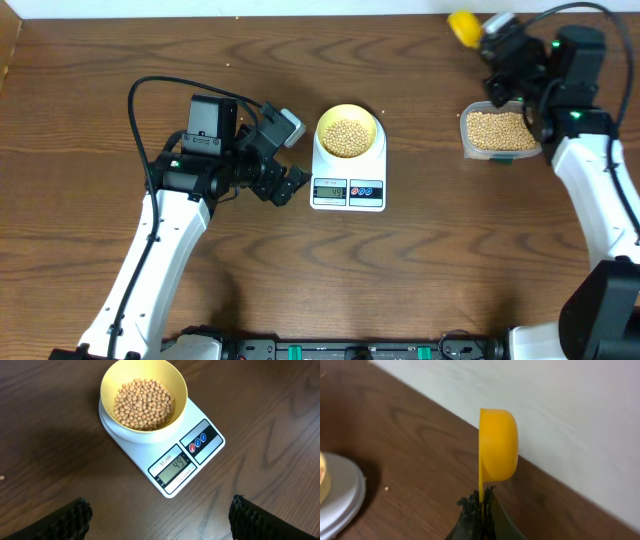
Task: Scoop item into bowl and weigh 50g on scale
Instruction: 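Carry the empty scoop right back into the soybean tub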
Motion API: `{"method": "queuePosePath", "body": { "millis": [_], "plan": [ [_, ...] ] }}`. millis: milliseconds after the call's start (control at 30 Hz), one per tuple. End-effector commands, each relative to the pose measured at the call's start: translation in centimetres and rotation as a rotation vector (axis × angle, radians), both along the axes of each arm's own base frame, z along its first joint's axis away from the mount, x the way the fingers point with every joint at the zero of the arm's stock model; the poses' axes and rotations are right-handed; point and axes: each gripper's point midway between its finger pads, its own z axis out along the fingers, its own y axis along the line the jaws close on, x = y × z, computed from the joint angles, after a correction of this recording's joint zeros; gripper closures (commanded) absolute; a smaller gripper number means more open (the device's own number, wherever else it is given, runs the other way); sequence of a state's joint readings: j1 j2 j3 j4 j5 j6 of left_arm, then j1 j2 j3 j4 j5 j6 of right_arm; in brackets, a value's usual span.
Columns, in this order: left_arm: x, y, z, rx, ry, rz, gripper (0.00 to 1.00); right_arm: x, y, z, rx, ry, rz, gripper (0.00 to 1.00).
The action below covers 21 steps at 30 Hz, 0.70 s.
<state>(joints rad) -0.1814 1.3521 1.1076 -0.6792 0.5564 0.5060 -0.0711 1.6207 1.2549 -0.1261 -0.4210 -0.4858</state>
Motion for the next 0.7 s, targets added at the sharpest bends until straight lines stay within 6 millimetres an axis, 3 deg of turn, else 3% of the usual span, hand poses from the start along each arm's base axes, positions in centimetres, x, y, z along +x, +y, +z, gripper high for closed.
{"method": "queuePosePath", "body": {
  "millis": [0,433,533,667],
  "plan": [
    [0.0,-0.2,0.8,-0.013,-0.026,-0.021,0.10,0.1,-1.4,-0.1,0.194,0.079,-0.129,0.99],
    [0.0,-0.2,0.8,-0.013,-0.026,-0.021,0.10,-0.9,-1.6,-1.8,0.236,0.181,-0.166,0.98],
    [0.0,-0.2,0.8,-0.013,-0.026,-0.021,0.10,-1.7,-1.7,-3.0,0.233,0.242,-0.182,0.99],
    [0.0,-0.2,0.8,-0.013,-0.026,-0.021,0.10,-4.4,-1.4,-6.1,0.244,0.423,-0.207,0.99]
  ]
}}
